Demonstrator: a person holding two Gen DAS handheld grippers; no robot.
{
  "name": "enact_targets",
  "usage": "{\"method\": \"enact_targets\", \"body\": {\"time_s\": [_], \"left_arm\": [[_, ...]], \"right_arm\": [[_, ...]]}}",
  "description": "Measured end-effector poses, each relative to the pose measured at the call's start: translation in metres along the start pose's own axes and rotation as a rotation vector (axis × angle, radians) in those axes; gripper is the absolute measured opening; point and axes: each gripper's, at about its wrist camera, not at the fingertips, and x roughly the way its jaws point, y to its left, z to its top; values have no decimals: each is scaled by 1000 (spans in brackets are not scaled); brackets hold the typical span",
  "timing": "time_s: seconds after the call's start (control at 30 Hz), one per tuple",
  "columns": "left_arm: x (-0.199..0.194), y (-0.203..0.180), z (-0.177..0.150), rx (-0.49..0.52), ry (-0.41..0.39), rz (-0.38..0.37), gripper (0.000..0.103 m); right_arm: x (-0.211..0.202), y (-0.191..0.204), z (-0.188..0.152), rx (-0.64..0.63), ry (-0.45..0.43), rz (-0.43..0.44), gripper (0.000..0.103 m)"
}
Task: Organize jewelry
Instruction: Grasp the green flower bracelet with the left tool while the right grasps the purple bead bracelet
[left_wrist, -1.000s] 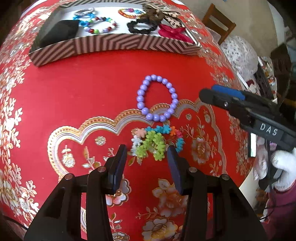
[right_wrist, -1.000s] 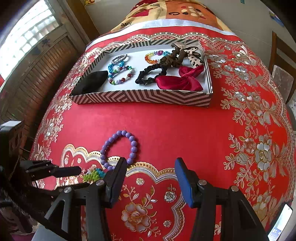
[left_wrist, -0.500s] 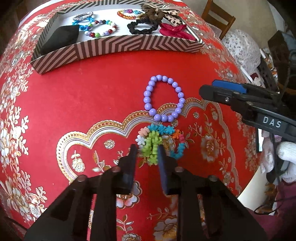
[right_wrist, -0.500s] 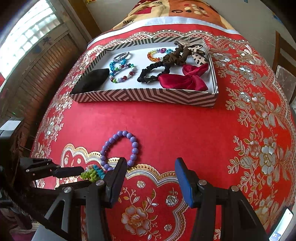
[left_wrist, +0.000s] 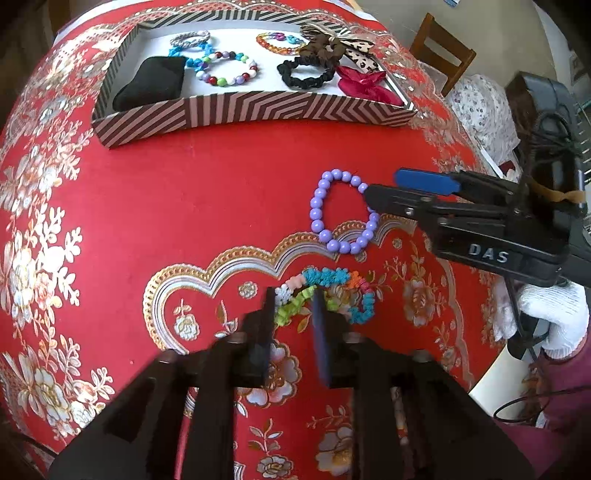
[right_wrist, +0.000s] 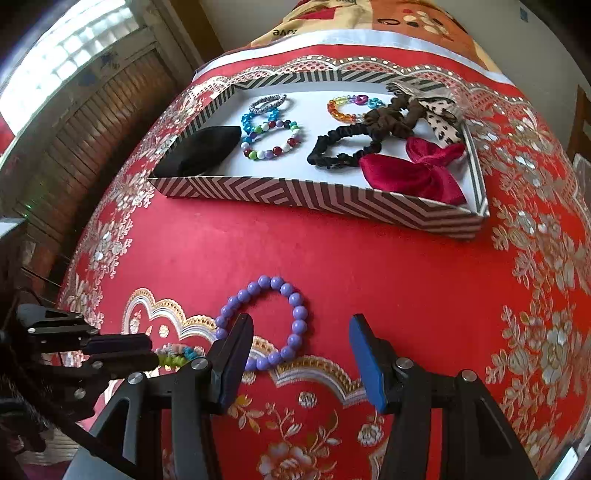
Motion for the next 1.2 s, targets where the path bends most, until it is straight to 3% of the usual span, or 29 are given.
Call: {"method": "enact_targets", "body": {"time_s": [0.03,0.3,0.47,0.57,0.93,1.2], "left_arm": [[1,-2,0,7,-2,9,33],[22,-12,2,31,57,19,33],[22,-4,5,-9,47,13,12],[20,2,4,-33,45,1,12],[-27,-2,8,-9,-66,-6,12],[-52,-3,20,7,-129,25,12]], "right_arm": [[2,1,1,-5,1,-5,52],[15,7,6,-59,15,-37,52],[18,13,2,-126,-16,-88,31],[17,12,1,-145,-26,-91,9],[-33,7,10,-87,-123,12,9],[-69,16,18,-101,-196,9,9]]}}
